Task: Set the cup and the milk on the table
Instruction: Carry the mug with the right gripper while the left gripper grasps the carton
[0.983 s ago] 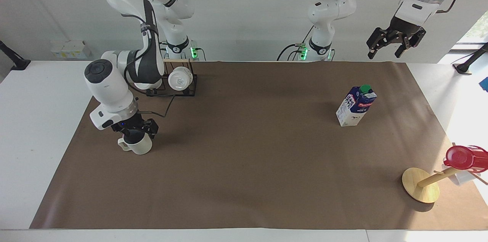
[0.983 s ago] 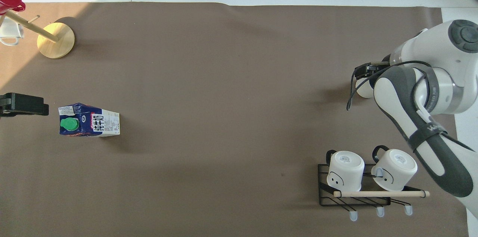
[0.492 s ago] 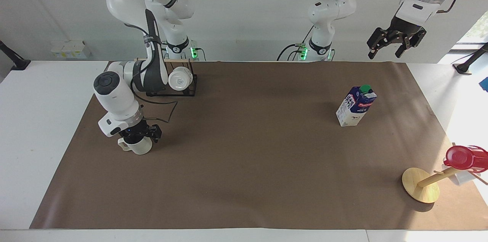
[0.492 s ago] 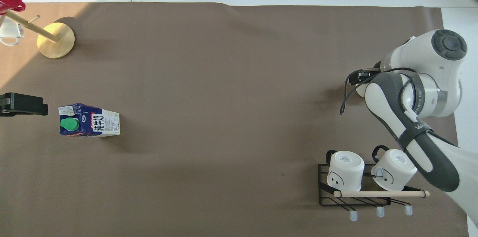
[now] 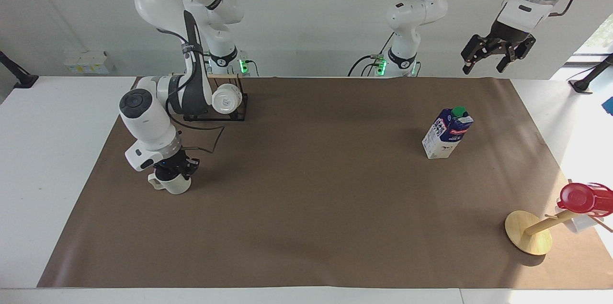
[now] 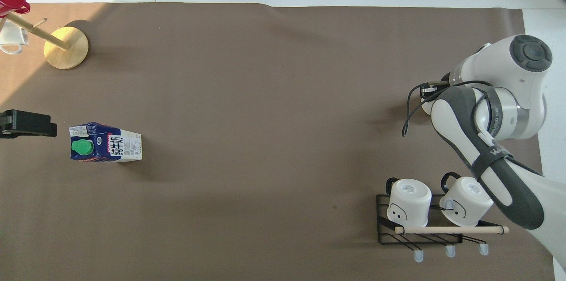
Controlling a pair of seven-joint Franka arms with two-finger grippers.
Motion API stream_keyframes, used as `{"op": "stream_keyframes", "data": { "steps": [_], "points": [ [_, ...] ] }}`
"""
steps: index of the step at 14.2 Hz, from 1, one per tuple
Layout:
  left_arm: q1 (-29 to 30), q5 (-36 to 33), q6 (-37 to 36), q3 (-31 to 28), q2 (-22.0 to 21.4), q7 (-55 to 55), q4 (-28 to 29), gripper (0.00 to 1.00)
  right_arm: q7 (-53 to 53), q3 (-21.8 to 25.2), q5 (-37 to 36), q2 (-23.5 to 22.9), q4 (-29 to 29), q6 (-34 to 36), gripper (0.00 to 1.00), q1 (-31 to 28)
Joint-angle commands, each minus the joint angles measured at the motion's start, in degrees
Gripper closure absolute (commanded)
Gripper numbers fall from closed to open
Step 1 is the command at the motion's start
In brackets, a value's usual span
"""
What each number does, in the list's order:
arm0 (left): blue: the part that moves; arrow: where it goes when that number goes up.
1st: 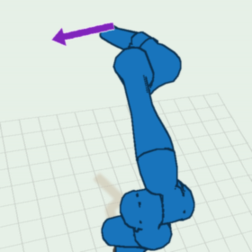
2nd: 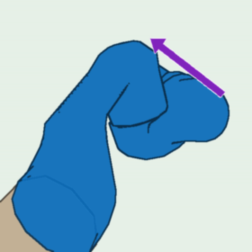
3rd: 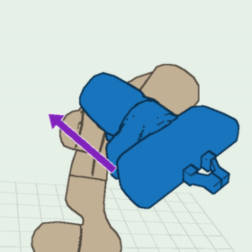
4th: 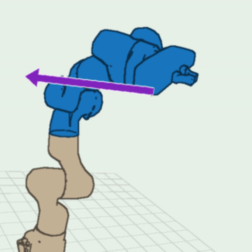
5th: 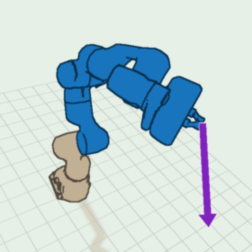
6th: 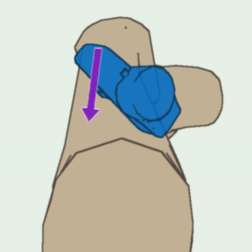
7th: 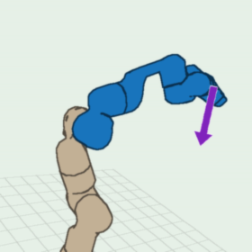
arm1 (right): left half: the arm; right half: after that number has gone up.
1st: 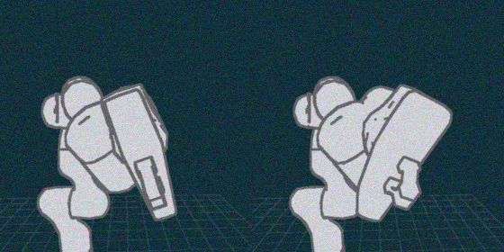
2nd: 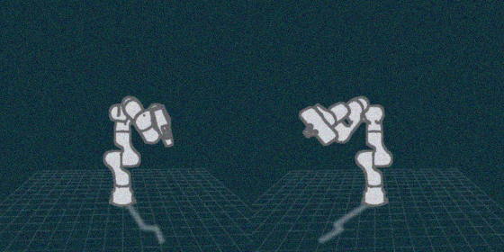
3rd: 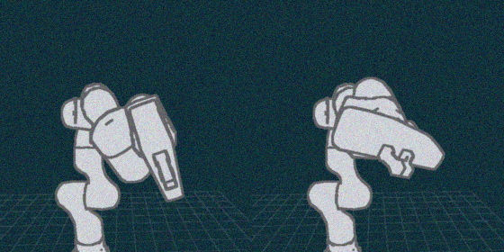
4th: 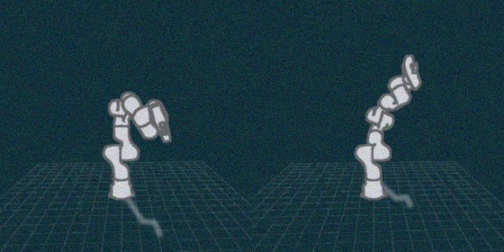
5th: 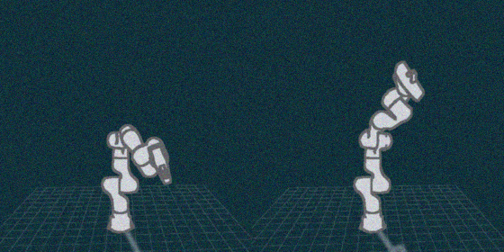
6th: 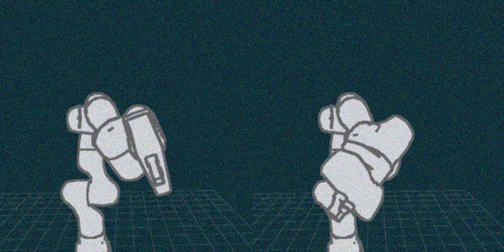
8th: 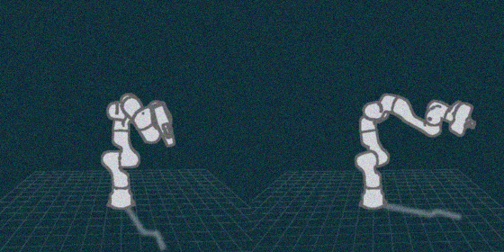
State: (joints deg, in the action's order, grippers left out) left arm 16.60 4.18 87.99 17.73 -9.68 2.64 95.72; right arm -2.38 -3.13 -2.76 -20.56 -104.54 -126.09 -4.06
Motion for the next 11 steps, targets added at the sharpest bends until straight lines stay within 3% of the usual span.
{"op": "stream_keyframes", "data": {
  "steps": [1,7,11],
  "points": [
    [-0.34,-0.49,-0.10,0.38,0.10,0.87,-0.10,0.00,0.71,-0.30,-1.19,2.89,-0.23,2.50,1.00,0.02],
    [-0.51,-0.49,3.41,0.46,0.28,0.61,5.07,0.00,-4.29,-0.74,-1.90,3.16,3.98,3.04,1.00,5.64],
    [-0.51,-0.49,9.30,0.46,0.10,0.26,11.14,0.00,-18.93,-0.74,-2.34,2.02,7.41,5.75,1.00,15.99]
  ]
}}
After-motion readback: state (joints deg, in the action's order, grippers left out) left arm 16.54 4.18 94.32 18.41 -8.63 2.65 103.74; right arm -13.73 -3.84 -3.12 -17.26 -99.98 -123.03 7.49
